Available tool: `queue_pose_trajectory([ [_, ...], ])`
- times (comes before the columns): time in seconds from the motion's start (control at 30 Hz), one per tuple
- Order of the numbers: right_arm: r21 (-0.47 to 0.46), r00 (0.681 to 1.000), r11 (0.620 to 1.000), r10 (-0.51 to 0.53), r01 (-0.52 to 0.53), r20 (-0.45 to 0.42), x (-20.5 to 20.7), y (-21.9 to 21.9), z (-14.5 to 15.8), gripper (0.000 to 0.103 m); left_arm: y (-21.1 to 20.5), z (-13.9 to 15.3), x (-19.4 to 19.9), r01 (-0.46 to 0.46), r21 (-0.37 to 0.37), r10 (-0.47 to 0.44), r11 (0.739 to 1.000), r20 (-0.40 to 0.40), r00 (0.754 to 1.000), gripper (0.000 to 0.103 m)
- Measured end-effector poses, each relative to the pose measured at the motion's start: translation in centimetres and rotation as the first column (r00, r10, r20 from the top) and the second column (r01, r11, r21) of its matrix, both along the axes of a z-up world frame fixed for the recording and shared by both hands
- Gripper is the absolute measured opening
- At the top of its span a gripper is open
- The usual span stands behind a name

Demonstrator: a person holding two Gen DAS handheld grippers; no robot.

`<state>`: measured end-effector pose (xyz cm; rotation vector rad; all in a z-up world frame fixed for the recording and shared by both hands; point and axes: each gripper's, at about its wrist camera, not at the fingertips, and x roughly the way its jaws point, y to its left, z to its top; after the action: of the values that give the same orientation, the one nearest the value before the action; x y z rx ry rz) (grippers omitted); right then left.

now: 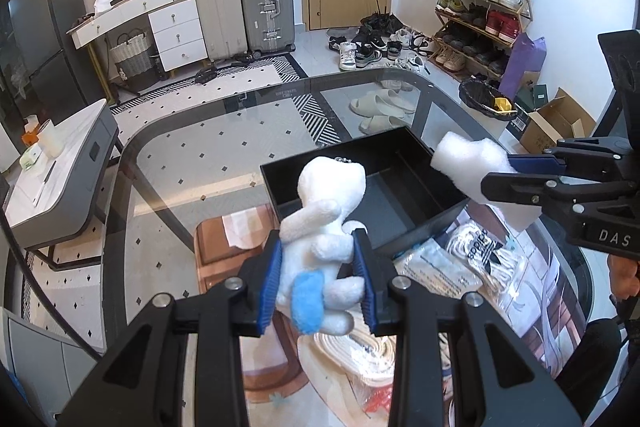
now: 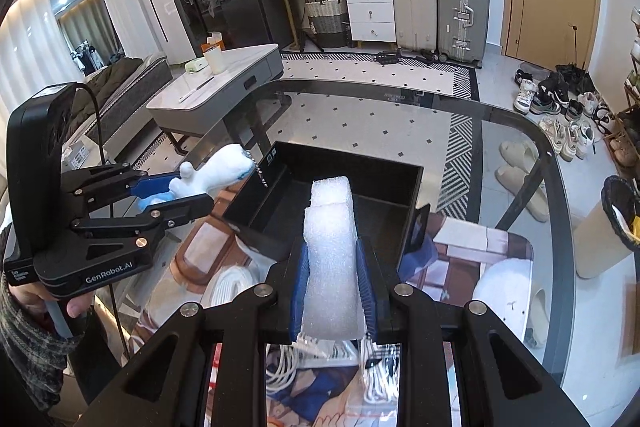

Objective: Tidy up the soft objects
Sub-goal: 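Lift the plush toy and foam sleeve with both tools toward the black box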

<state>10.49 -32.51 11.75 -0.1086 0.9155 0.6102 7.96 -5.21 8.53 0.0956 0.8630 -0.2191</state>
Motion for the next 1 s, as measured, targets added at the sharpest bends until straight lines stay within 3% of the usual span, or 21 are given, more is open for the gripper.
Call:
queue_pose_trajectory([
  [0.5,0.010,1.000,1.000,0.007,-0.006,-0.009,4.3,2.2,-0.8,0.024,-1.0,-1.1,4.2,0.008,-0.005,-0.008,1.000,-0.026,1.000,0.032],
  [1.0,0.019,0.996,1.000,0.004,-0.003,-0.093,8.3,2.9,-5.2,0.024,-2.8,-4.0,6.9,0.025,-0.012,-0.027,1.000,-0.099,0.995,0.032],
])
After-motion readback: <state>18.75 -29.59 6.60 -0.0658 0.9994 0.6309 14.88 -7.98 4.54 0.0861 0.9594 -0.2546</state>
